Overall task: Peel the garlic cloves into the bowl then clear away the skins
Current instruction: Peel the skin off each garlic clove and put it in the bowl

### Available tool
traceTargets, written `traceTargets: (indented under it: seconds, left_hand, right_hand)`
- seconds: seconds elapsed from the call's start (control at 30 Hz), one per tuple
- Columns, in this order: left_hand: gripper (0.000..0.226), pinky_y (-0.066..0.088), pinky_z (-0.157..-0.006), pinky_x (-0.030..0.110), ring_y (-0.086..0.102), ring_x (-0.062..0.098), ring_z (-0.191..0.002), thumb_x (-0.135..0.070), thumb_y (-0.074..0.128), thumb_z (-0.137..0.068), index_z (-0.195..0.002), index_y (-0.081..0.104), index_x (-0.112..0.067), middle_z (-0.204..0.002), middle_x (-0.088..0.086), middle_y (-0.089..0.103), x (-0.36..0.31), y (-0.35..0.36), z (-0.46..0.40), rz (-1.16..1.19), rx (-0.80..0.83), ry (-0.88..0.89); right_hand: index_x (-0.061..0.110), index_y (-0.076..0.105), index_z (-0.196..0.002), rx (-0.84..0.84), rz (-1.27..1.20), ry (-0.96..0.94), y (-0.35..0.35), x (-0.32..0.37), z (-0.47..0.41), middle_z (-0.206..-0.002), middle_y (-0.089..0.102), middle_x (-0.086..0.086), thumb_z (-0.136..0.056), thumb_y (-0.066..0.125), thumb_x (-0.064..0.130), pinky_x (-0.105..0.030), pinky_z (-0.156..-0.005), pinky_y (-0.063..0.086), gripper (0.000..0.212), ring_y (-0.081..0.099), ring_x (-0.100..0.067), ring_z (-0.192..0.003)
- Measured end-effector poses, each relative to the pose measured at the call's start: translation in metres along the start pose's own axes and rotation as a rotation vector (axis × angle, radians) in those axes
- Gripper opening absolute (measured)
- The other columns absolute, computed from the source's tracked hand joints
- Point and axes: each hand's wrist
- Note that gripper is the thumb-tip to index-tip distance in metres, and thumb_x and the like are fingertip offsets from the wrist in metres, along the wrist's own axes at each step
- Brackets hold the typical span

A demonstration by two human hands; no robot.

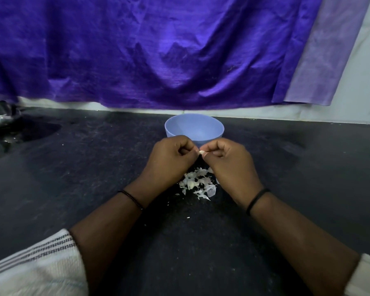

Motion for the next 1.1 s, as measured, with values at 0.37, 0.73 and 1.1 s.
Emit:
traceTargets:
  seconds: [0.37,0.73,1.1]
  left_hand:
    - [0.022,0.047,-0.072,0.019,0.057,0.011,-0.087,-0.028,0.071,-0.089,-0.073,0.067,-0.014,-0.096,0.002,0.06,0.007,-0.016,-0.015,-0.09,-0.207,0.115]
    - [0.053,0.038,-0.046,0.023,0.04,0.011,-0.043,-0.028,0.071,-0.09,-0.054,0.047,0.002,-0.05,0.019,0.05,0.012,-0.008,-0.005,0.06,-0.046,0.013]
    - [0.017,0.046,-0.059,0.016,0.055,-0.002,-0.055,-0.005,0.074,-0.084,-0.095,0.075,-0.017,-0.073,-0.003,0.071,0.008,-0.003,0.013,0.118,0.029,-0.061]
  right_hand:
    - [0.022,0.076,-0.09,0.083,0.05,-0.001,-0.015,-0.012,-0.004,-0.073,0.072,0.008,-0.091,0.065,0.014,-0.014,-0.056,0.043,0.014,0.058,0.003,-0.055]
    - [0.023,0.077,-0.087,0.087,0.061,-0.04,-0.015,-0.009,-0.002,-0.071,0.069,0.014,-0.089,0.068,0.018,-0.007,-0.058,0.044,0.01,0.062,0.005,-0.065]
    - [0.02,0.075,-0.085,0.125,-0.147,0.097,-0.013,-0.009,-0.001,-0.073,0.074,0.003,-0.09,0.066,0.01,-0.019,-0.058,0.048,0.013,0.063,0.001,-0.061]
Point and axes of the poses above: each hand's wrist, its own z-axis away from the middle knuckle, its own y-axis out of the palm, x = y × z
